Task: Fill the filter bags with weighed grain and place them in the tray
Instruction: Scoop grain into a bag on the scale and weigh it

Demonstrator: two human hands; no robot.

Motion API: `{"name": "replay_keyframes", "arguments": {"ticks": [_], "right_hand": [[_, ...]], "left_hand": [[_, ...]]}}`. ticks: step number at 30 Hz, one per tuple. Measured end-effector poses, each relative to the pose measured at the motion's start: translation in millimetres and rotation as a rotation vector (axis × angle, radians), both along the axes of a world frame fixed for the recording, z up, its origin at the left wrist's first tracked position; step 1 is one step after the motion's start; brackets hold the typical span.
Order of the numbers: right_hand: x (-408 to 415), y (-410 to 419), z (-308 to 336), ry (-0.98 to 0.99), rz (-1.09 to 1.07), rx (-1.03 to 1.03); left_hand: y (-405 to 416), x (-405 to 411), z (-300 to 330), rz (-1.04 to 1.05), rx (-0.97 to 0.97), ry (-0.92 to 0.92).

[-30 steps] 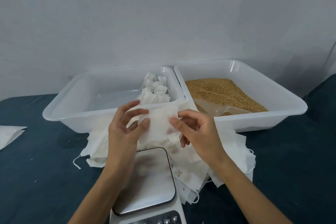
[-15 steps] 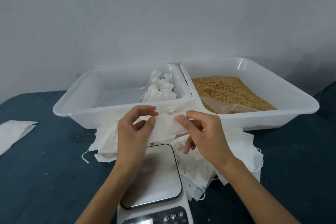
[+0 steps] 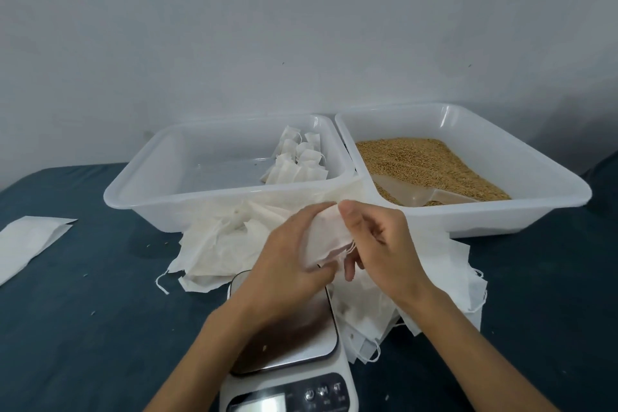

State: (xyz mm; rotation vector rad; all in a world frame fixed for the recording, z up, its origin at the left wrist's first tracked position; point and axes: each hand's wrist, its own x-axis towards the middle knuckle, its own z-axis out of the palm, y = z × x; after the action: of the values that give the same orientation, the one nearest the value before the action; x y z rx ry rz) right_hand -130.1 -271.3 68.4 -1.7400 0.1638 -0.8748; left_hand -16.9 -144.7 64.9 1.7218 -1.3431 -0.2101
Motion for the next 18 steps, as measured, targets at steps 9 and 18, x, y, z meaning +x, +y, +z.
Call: {"name": "replay_keyframes", "arguments": {"ticks": [9, 18], "right_hand": [[-12.1, 5.8, 10.2, -0.213, -0.056, -0.160], [-45.1, -95.0, 35.9, 0.009, -0.480, -0.232]], "left_hand": [[8.1, -5.9, 8.1, 0.068, -0.101, 0.139], [34.0, -1.1, -2.4, -0.142, -0.114, 0.552]]}}
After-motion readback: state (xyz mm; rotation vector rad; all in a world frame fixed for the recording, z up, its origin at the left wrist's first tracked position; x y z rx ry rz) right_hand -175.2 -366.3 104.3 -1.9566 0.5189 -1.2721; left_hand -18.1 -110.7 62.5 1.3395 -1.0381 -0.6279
